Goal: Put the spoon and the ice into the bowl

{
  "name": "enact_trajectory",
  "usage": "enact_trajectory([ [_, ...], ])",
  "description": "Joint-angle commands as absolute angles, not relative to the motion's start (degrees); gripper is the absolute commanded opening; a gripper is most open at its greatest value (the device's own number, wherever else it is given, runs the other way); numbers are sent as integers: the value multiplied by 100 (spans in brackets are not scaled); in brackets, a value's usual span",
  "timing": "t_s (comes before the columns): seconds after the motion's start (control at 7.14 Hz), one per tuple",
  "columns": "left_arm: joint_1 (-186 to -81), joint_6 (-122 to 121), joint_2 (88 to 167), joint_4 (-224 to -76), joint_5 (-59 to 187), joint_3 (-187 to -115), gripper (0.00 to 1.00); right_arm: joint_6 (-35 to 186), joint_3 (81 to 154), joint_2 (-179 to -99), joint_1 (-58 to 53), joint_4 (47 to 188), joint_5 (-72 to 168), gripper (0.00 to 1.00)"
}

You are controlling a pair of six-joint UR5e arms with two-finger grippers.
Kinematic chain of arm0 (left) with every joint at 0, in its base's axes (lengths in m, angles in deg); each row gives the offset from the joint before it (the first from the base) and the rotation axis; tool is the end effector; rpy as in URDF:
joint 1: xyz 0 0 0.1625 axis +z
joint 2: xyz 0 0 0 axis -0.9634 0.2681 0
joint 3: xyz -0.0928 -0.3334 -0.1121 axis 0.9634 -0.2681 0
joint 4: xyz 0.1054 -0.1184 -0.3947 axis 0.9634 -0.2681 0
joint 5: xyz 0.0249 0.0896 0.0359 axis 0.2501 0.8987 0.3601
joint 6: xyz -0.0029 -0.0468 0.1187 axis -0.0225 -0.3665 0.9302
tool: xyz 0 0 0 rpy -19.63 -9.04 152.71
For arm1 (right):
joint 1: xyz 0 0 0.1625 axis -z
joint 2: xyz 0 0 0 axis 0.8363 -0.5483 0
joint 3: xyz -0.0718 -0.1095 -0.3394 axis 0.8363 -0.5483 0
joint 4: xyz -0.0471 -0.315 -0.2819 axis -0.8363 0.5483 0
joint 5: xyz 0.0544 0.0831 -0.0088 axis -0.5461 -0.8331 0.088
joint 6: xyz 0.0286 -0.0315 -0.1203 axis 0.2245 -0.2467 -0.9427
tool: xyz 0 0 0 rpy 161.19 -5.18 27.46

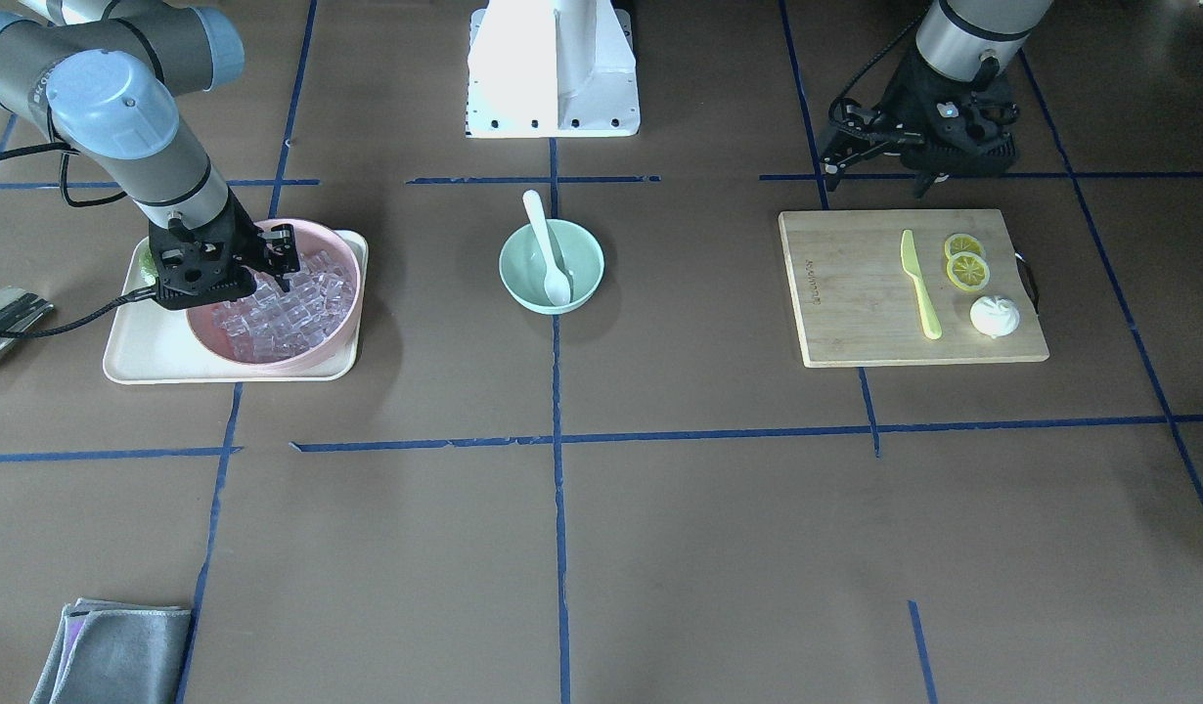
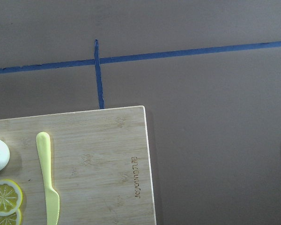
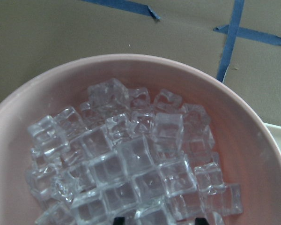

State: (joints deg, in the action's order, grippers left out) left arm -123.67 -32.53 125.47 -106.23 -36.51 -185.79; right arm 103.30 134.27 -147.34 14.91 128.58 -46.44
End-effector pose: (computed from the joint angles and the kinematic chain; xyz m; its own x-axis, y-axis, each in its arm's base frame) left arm 0.2731 -0.4167 0.2125 0.6812 0.1003 -0.7252 -0.0443 0.9944 0.0959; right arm -0.3706 -0.4313 0.3495 0.7224 -0.2048 0.6605 0.1652 0.9786 0.1227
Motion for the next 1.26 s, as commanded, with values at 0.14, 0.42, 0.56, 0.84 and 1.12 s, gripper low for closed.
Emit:
enact_trajectory([
  [0.14, -12358, -3254, 12543, -10623, -3647, -18601, 100, 10330, 13459, -14739, 1483, 12858, -4644, 0],
  [0.42, -12367, -3254, 12543, -10623, -3656, -18662, 100, 10330, 13686, -14721, 1264, 12876, -4714, 0],
  [0.56, -12367, -3254, 12534, -10623, -3647, -18662, 100, 10357, 13888, -14678, 1176, 12998, -4880, 0],
  [0.84, -12454, -3089, 12264, -10623, -3656, -18758, 100, 10566, 13899, -13838, 1262, 13646, -4891, 0],
  [1.12, -12883, -2370, 11842, -10588, -3979, -18750, 100, 11627, 13549, -12986, 1814, 13693, -4602, 0],
])
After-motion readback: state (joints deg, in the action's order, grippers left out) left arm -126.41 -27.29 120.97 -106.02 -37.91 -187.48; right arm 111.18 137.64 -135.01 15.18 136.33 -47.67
